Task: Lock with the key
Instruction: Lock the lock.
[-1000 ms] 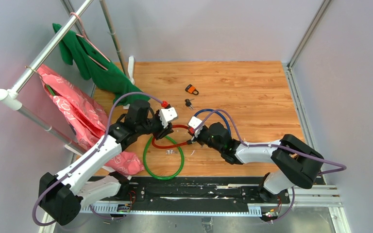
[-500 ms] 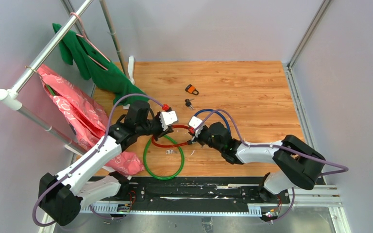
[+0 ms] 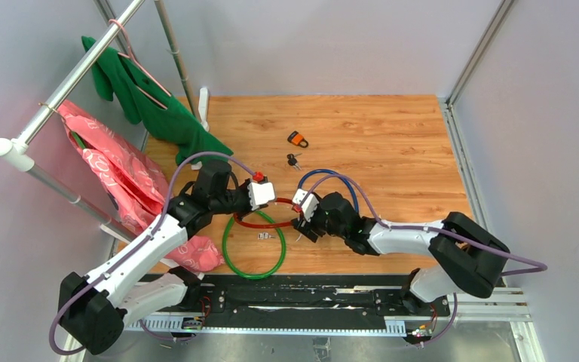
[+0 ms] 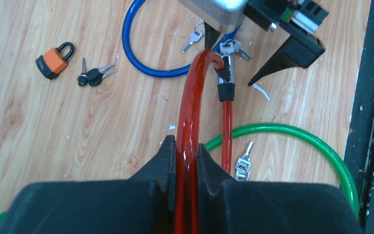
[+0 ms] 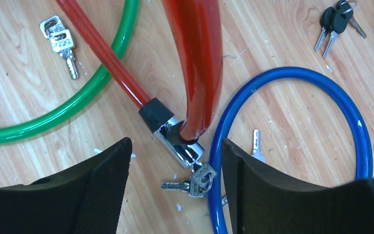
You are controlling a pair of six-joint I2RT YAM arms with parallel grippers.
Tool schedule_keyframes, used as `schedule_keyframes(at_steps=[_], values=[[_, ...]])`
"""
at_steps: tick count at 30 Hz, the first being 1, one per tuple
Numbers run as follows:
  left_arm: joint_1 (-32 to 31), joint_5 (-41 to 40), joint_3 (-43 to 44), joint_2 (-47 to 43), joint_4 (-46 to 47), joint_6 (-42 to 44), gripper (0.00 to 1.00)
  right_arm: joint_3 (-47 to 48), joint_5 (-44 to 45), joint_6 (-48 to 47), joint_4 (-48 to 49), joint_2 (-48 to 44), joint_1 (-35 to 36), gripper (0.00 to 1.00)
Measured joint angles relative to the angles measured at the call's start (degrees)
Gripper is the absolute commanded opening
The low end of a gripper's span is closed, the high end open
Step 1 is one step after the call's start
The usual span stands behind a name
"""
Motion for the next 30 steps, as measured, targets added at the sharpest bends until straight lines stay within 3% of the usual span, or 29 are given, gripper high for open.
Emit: schedule_keyframes(at_steps=[16, 30], values=[[0.0, 1.7, -0.1, -0.6, -3.2, 9.4, 0.0, 3.7, -13.4, 1.9, -15.6, -12.7, -3.1, 0.75], [0.0, 2.4, -0.1, -0.8, -4.0, 10.8, 0.0, 3.7, -26.6, 18.6, -18.2, -19.9, -20.4, 0.69]])
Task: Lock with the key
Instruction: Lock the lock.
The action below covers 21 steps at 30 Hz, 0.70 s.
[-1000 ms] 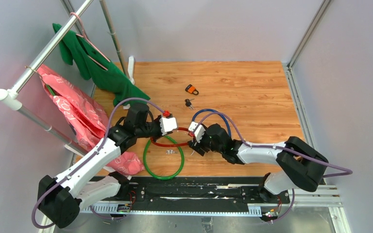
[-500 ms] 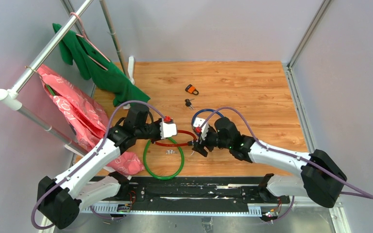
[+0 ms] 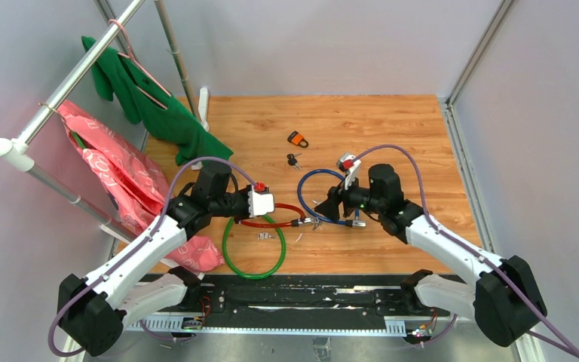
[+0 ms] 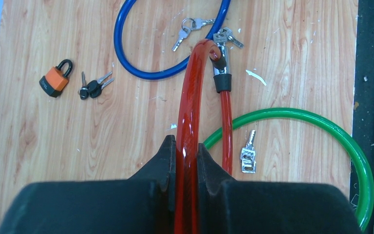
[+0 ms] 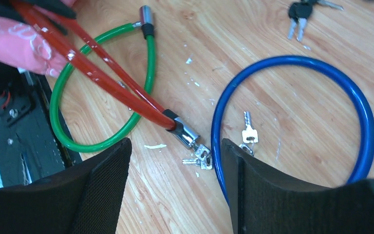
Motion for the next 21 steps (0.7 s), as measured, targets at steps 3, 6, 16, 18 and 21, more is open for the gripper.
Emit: schedule_keyframes(at_steps=[3, 6, 16, 18, 21], values=[[0.0, 0.2, 0.0, 0.0, -0.1, 0.1, 0.0, -0.1, 0.1, 3.7, -1.0, 0.0, -2.7, 0.67], [0.0, 0.4, 0.0, 0.0, -0.2, 0.2, 0.0, -0.1, 0.7, 6.8, -3.2, 0.9, -4.2, 0.64], [0.0, 0.7, 0.0, -0.1, -0.8, 0.7, 0.0, 0.0, 1.2, 13.1, -10.7, 8.7, -6.4, 0.55], [0.0, 0.8, 0.0, -0.1, -1.0, 0.9, 0.0, 0.1, 1.1, 13.4, -11.7, 9.7, -6.5, 0.55], [0.0, 0.9, 0.0, -0.3, -1.5, 1.3, 0.0, 0.1, 1.2, 13.9, -12.7, 10.9, -6.5, 0.54]])
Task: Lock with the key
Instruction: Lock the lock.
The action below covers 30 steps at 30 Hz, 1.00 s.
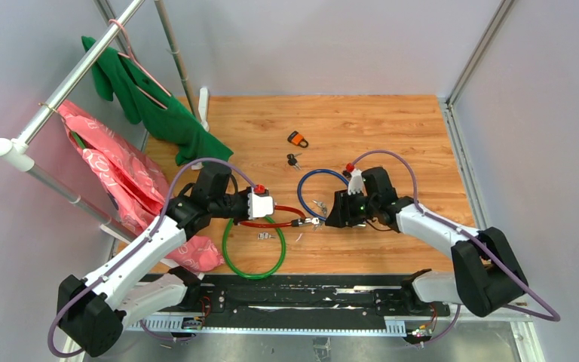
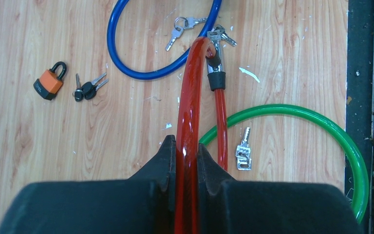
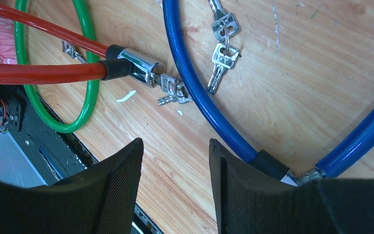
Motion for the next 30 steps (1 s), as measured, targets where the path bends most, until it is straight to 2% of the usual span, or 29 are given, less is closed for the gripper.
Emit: schedule_keyframes(at_steps=[9, 19, 30], values=[[0.0, 0.1, 0.0, 0.0, -0.3, 0.6, 0.0, 0.6, 0.0, 0.1, -2.1, 2.6, 0.0, 0.5], [0.0, 0.8, 0.0, -0.3, -1.0, 2.4, 0.0, 1.0, -0.7, 1.1, -2.7, 8.0, 0.0, 0.39], [0.0, 1.5, 0.0, -0.4, -2.2, 5.5, 0.0, 2.7, -3.4, 2.0, 0.9, 11.8, 0.5, 0.41]])
